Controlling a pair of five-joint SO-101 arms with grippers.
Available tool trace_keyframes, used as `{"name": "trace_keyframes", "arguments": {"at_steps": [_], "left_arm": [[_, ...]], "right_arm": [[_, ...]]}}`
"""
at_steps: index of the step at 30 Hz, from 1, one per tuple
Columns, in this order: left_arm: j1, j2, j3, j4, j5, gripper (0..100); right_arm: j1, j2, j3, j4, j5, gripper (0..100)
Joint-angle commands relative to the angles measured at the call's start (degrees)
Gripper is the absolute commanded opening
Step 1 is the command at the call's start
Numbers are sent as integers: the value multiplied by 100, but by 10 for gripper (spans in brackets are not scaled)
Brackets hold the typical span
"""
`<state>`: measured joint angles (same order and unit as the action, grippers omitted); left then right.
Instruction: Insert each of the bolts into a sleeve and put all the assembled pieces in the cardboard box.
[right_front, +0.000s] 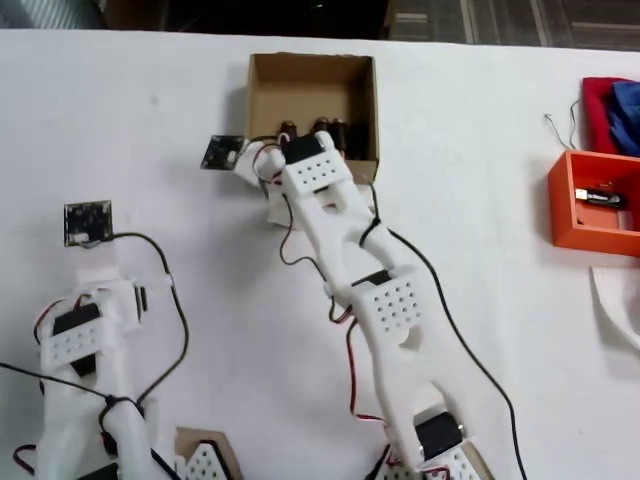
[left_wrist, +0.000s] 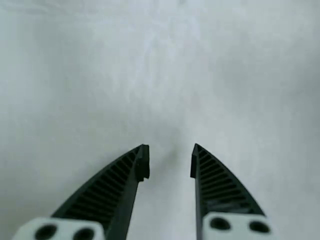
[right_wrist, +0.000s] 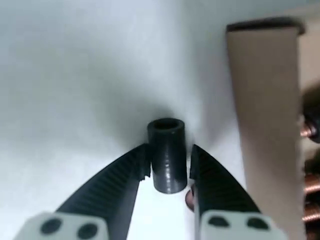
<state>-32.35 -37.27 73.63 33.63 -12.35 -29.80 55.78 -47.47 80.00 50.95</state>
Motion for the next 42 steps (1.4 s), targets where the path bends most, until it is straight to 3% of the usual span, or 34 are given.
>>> {"name": "trace_keyframes", "arguments": {"at_steps": [1,6,9,15,31,42], "left_arm": [[0,-62,13,-70,-26,158],[0,-62,13,-70,-26,158],[0,-62,13,-70,-26,158],[0,-62,13,-70,-26,158],[0,-62,13,-70,-26,158],[0,-62,13,-70,-26,158]], "right_arm": [[40,-444,-70,163,9,122],[40,-549,-70,295,9,112],[48,-497,-26,312,9,8],[48,-567,-79,576,-18,22],[-66,-1868,-396,1851,-1609,21],[-92,-2633,800,1543,-2110,22]]}}
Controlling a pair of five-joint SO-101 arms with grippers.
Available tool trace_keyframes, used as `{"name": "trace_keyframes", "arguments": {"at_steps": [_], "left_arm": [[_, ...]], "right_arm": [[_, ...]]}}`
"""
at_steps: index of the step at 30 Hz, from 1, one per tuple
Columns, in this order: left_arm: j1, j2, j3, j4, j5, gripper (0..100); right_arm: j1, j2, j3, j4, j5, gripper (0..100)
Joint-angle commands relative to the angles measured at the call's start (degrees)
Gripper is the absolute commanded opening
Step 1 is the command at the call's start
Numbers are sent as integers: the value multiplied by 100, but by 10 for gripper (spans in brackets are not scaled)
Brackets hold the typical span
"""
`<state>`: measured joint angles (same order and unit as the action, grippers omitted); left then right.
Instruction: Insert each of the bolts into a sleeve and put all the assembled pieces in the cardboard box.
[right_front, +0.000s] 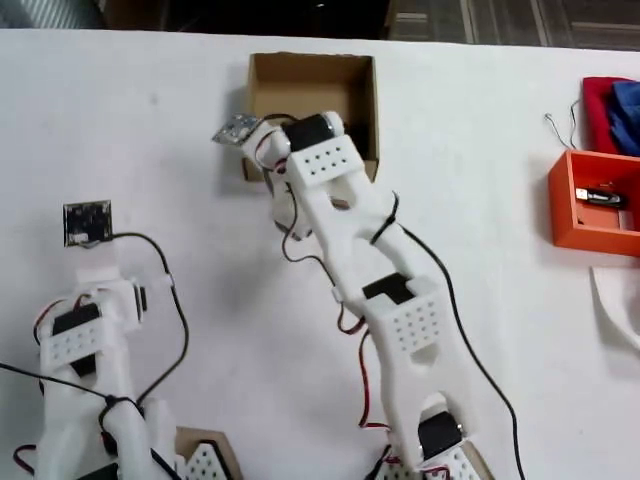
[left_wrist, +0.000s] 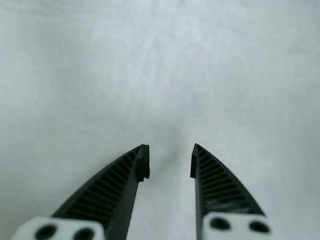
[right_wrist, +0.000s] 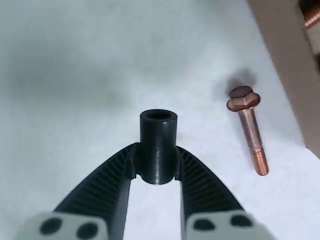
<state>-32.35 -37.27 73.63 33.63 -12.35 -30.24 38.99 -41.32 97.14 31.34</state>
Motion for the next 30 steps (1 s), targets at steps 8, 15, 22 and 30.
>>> {"name": "trace_keyframes", "arguments": {"at_steps": [8,15,22,30], "left_arm": [[0,-62,13,-79,-26,158],[0,-62,13,-79,-26,158],[0,-62,13,-88,-26,158],[0,-62,13,-88,-26,158]], "right_arm": [[-75,-3688,5055,-3055,-264,21],[-48,-4541,7481,-5015,-264,20],[-84,-3723,7367,-5033,-264,22],[-84,-2721,6312,-4356,-325,129]]}}
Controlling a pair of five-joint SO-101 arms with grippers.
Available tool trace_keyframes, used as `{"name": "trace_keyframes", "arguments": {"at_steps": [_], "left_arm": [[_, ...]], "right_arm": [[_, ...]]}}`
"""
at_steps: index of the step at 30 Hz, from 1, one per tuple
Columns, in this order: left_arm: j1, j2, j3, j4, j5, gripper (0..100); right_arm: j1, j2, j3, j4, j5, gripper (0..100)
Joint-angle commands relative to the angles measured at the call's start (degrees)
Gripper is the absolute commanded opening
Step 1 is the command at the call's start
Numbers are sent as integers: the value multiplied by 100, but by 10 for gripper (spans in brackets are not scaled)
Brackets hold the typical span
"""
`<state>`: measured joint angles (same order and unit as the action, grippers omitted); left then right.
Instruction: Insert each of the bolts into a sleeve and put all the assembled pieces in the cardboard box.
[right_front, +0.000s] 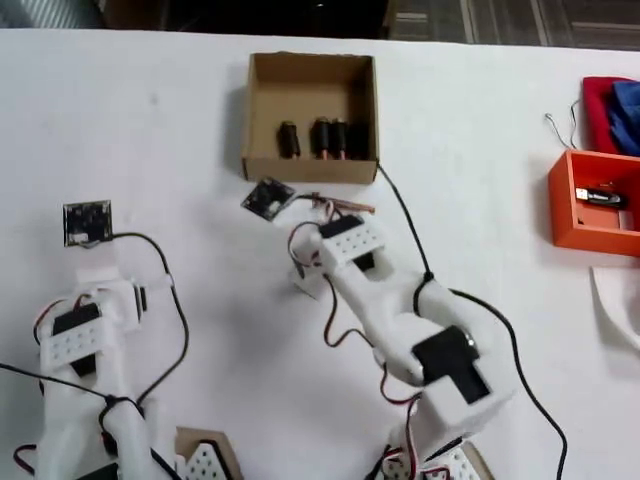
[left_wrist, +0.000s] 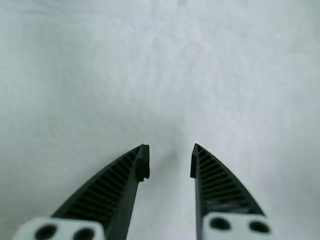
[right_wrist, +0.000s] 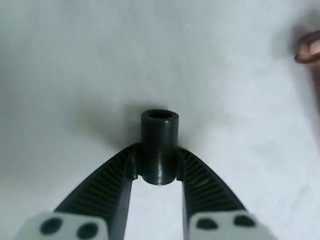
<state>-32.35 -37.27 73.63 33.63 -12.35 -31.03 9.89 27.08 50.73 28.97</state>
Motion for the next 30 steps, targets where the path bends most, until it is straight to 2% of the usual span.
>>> {"name": "trace_keyframes", "arguments": {"at_steps": [1,8,30], "left_arm": [[0,-62,13,-88,-26,158],[0,-62,13,-88,-26,158],[0,-62,13,-88,-26,158]], "right_arm": [[-4,259,-686,400,-167,149],[-4,365,-1099,611,-229,112],[48,426,-1073,576,-193,113]]}}
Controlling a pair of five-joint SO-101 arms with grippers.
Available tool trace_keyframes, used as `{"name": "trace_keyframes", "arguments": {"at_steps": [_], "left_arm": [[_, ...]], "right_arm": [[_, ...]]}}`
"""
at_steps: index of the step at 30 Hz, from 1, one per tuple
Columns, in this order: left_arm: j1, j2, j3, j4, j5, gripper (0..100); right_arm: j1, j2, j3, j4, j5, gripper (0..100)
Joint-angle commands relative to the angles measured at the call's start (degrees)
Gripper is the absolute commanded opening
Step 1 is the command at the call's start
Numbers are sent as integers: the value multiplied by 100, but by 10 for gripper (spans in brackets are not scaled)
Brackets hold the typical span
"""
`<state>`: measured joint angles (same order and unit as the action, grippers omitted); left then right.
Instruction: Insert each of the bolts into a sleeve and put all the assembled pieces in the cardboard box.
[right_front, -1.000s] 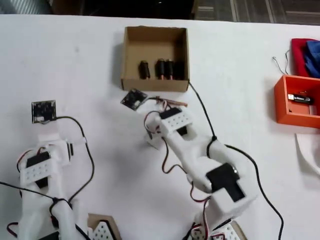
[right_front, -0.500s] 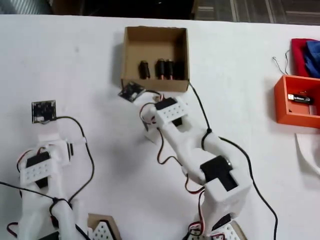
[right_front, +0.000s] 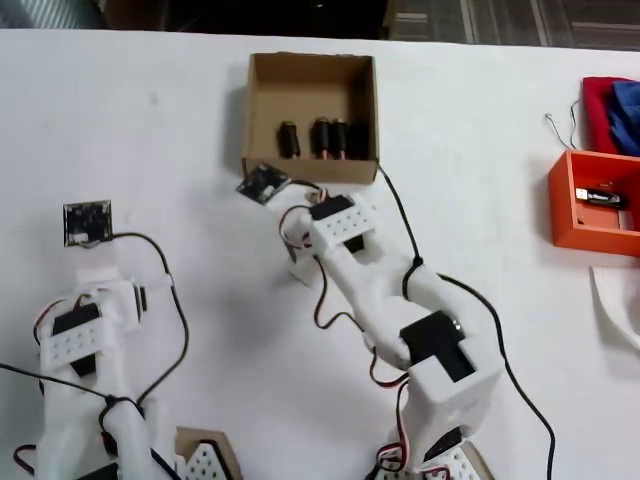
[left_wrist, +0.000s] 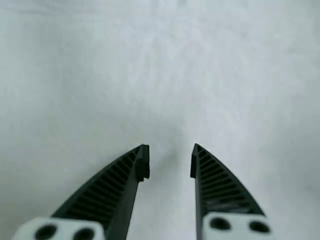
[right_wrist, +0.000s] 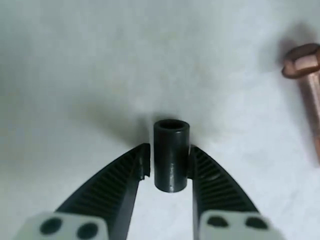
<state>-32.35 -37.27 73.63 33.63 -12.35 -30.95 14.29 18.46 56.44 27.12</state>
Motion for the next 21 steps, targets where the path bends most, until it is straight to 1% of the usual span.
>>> {"name": "trace_keyframes", "arguments": {"at_steps": [1,5,14,19,21], "left_arm": [[0,-62,13,-88,-26,158],[0,-62,13,-79,-26,158],[0,-62,13,-79,-26,158],[0,-62,13,-79,-26,158],[0,-62,13,-79,-26,158]], "right_arm": [[40,31,-237,-13,-9,113],[48,312,-246,-180,0,113],[75,426,-527,-75,0,113],[523,426,-527,-57,18,113],[655,426,-501,-31,255,113]]}}
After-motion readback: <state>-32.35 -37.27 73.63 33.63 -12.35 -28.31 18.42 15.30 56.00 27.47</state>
